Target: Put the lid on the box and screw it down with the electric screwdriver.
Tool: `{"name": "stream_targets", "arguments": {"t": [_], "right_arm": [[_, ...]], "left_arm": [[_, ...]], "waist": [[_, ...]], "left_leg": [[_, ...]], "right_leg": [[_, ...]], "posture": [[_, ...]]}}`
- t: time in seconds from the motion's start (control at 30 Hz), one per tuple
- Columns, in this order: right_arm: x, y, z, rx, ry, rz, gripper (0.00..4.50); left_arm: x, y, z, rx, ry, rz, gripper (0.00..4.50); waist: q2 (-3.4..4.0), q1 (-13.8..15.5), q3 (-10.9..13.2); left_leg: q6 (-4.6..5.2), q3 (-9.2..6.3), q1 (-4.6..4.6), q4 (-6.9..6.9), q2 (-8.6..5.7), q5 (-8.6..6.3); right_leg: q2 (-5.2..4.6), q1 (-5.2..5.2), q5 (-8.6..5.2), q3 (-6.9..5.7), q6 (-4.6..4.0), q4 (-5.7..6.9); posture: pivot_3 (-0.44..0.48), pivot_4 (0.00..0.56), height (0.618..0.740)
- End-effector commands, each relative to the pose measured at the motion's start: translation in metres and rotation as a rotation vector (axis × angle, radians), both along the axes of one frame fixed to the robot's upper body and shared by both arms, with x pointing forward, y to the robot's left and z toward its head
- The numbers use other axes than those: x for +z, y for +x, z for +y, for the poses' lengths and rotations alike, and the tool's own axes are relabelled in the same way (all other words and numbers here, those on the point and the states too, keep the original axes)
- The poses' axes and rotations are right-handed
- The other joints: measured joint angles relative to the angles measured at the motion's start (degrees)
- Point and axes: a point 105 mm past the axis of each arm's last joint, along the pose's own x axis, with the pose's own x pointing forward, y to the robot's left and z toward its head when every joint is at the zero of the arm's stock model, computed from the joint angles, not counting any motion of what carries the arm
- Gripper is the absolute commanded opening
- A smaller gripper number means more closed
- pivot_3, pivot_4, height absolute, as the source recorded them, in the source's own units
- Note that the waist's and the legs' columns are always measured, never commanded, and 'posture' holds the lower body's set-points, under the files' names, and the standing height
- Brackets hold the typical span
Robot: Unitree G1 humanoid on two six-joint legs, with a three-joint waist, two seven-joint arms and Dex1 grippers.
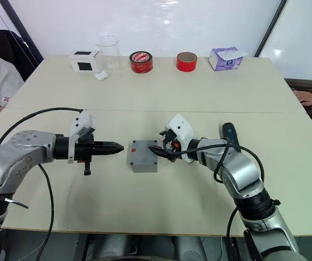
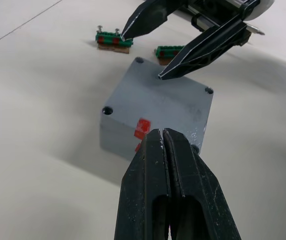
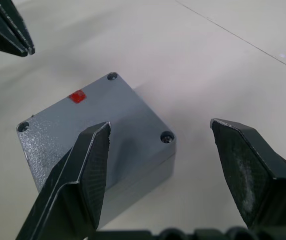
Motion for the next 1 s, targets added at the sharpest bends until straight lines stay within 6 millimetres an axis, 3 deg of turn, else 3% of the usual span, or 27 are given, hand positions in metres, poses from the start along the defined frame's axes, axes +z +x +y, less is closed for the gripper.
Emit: {"name": "stream_targets", "arguments": {"t": [0.03, 0.07, 0.23, 0.33, 0.5, 0.7, 1.0], "right_arm": [[0.042, -0.001, -0.024, -0.066, 0.097, -0.041, 3.18], [0.05, -0.001, -0.034, -0.092, 0.112, -0.037, 3.18], [0.075, -0.001, -0.094, -0.268, 0.029, 0.061, 4.45], [0.079, -0.003, -0.13, -0.412, -0.045, 0.201, 4.48], [0.058, -0.019, -0.179, -0.537, -0.198, 0.434, 4.48], [0.031, -0.028, -0.2, -0.59, -0.223, 0.64, 4.48], [0.009, -0.021, -0.197, -0.581, -0.251, 0.761, 4.48]], "left_arm": [[0.02, -0.007, -0.02, -0.111, -0.043, -0.049, 0.0], [0.023, -0.01, -0.026, -0.143, -0.052, -0.057, 0.0], [0.028, -0.021, -0.047, -0.286, -0.055, -0.088, 0.0], [0.025, -0.025, -0.054, -0.347, -0.026, -0.114, 0.0], [0.021, -0.035, -0.059, -0.433, 0.032, -0.162, 0.0], [0.02, -0.037, -0.062, -0.446, 0.029, -0.177, 0.0], [0.016, -0.04, -0.058, -0.4, 0.021, -0.166, 0.0]], "waist": [[0.0, 0.1, 0.0], [0.0, 0.2, 0.0], [-0.01, 0.0, 0.0], [0.05, -0.1, 0.0], [0.03, 0.0, 0.0], [0.03, -0.4, 0.0], [0.04, -0.2, 0.0]], "left_leg": [[0.0, -0.01, -0.01, 0.0, 0.0, 0.0], [0.0, -0.01, -0.01, 0.0, 0.0, 0.0], [0.0, 0.01, -0.01, 0.0, -0.04, 0.0], [0.01, 0.0, 0.04, -0.01, -0.03, 0.0], [0.01, 0.02, 0.04, -0.08, -0.01, -0.01], [0.03, 0.15, 0.09, -0.06, -0.02, -0.01], [0.03, 0.13, 0.03, -0.06, -0.01, -0.02]], "right_leg": [[0.0, 0.0, 0.0, 0.0, 0.0, 0.0], [-0.01, 0.0, 0.0, -0.01, 0.0, 0.0], [-0.05, 0.04, 0.01, 0.01, 0.01, -0.04], [0.01, 0.07, 0.0, 0.01, -0.01, -0.06], [0.03, 0.07, -0.03, 0.02, -0.05, -0.16], [0.02, 0.07, -0.07, 0.18, -0.12, -0.19], [0.04, 0.0, -0.01, 0.17, -0.01, -0.19]], "posture": [[0.0, 0.15, 0.74], [0.0, 0.15, 0.74], [0.0, 0.15, 0.74], [0.0, 0.15, 0.74], [0.0, 0.15, 0.74], [0.0, 0.15, 0.74], [0.0, 0.15, 0.74]]}}
